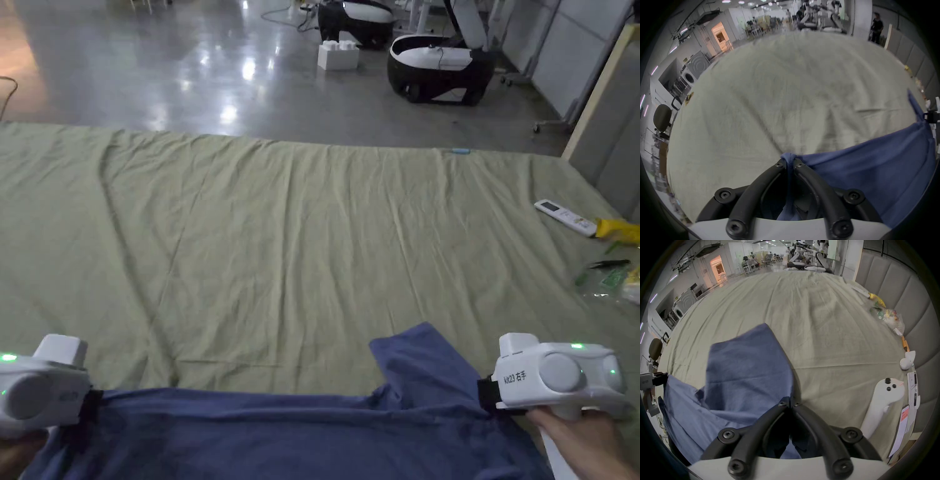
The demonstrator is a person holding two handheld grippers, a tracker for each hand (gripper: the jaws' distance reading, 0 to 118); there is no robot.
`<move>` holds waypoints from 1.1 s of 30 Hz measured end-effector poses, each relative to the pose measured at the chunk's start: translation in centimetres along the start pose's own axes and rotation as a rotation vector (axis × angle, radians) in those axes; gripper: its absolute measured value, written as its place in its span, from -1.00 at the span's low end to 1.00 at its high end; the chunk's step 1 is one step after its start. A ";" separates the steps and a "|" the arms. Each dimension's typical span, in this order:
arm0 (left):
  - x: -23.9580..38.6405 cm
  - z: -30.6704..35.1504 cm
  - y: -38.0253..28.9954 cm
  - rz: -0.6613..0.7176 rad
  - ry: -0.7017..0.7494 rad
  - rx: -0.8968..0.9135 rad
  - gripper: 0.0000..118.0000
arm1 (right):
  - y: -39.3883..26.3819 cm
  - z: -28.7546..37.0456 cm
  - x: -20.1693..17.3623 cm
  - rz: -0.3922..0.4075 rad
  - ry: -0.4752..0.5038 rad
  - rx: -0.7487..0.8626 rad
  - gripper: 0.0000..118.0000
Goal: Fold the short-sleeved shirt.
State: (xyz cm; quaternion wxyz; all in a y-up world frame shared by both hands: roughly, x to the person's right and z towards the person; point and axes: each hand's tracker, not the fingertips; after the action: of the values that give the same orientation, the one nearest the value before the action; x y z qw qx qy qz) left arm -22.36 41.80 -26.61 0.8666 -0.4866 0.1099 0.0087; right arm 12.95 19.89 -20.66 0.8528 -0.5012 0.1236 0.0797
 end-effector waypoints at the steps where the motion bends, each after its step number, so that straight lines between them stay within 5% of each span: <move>1: -1.8 5.5 -1.1 0.021 -0.048 0.091 -0.88 | -0.4 1.5 0.0 0.003 0.009 0.044 -0.98; 6: -12.0 23.5 -7.7 0.194 -0.165 0.284 -0.88 | -5.5 11.1 1.8 -0.035 0.098 0.212 -0.98; 10: -17.1 29.6 -14.8 0.295 -0.203 0.314 -0.88 | -12.6 16.4 3.0 -0.120 0.108 0.293 -0.98; 17: -19.6 26.0 -22.4 0.354 -0.217 0.217 -0.88 | -24.2 19.6 1.1 -0.240 0.121 0.290 -0.98; 24: -20.7 23.0 -24.0 0.384 -0.186 0.205 -0.83 | -27.1 17.3 1.4 -0.317 0.114 0.231 -0.98; 26: -21.2 21.8 -23.8 0.396 -0.182 0.194 -0.38 | -26.8 16.8 1.1 -0.306 0.110 0.232 -0.80; 28: -18.0 21.8 -23.6 0.373 -0.125 0.189 -0.27 | -26.5 16.5 1.4 -0.255 0.094 0.223 -0.67; 29: -17.0 23.0 -24.5 0.351 -0.116 0.219 0.24 | -26.3 16.5 1.3 -0.233 0.078 0.233 0.01; 30: -16.8 25.4 -25.6 0.336 -0.135 0.266 0.46 | -26.2 16.9 1.3 -0.215 0.079 0.248 0.41; 33: -14.6 32.8 -28.4 0.285 -0.133 0.406 0.53 | -26.0 18.1 2.5 -0.260 0.172 0.363 0.39</move>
State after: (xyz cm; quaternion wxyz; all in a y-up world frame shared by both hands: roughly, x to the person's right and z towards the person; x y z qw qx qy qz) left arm -27.11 55.97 16.65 0.9419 -0.2804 0.1199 0.1405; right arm 24.44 23.15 8.82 0.9183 -0.3562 0.1424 -0.0975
